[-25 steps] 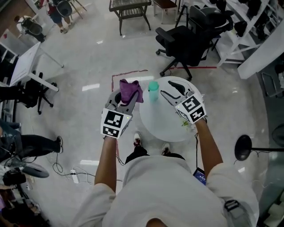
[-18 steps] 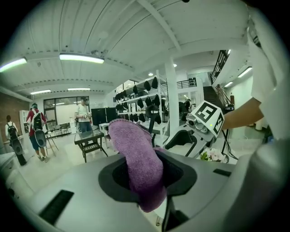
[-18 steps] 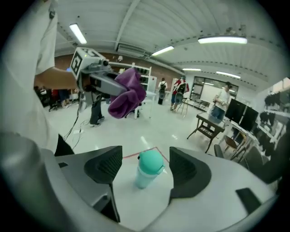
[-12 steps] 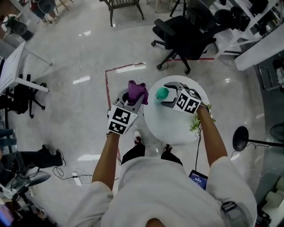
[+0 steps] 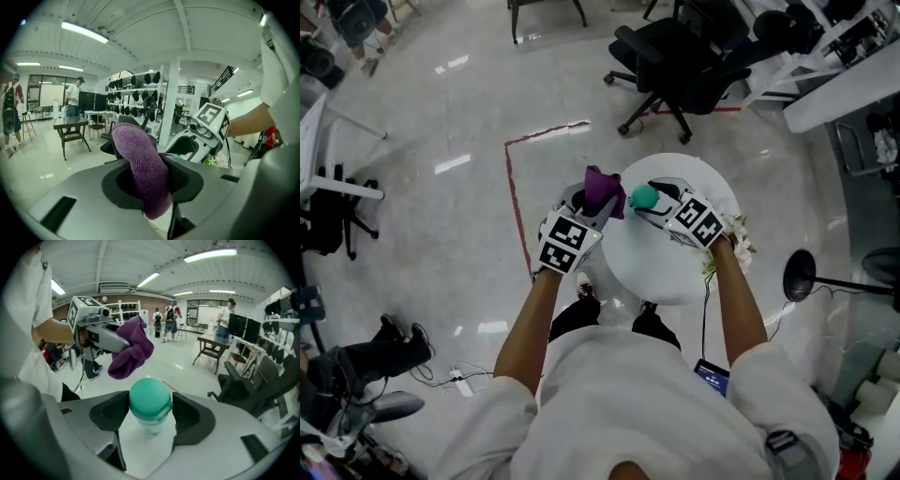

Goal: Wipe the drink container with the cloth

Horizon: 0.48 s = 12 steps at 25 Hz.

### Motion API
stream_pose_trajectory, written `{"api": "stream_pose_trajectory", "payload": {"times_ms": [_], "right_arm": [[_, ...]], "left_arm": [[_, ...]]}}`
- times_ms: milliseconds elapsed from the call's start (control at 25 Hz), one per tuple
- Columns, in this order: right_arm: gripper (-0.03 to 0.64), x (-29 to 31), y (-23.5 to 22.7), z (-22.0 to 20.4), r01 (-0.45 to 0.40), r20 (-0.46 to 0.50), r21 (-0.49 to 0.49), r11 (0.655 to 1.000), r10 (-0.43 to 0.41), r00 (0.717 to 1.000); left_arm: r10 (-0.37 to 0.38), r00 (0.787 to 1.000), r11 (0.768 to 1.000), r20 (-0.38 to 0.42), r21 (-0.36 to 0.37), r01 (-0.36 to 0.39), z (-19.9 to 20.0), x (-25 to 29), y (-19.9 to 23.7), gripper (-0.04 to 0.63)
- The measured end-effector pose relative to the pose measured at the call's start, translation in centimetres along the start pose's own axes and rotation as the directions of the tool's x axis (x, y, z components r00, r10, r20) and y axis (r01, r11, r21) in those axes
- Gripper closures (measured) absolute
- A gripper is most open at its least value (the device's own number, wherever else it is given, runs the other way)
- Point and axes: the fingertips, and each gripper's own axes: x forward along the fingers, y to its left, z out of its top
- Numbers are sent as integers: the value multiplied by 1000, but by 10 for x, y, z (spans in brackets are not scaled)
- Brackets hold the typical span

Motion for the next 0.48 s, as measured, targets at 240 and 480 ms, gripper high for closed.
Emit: {"api": "stream_pose_trajectory", "payload": {"times_ms": [240,480], "right_arm": [[320,-3,-7,0,121,10,129,984,-123,992],[322,-6,-14,-2,236,-13,262,936,-241,970]], "left_arm": [[-67,998,996,-12,-65,66,-11,43,-3,474],[-120,992,984,-26,-132,116,-33,72,2,474]]}}
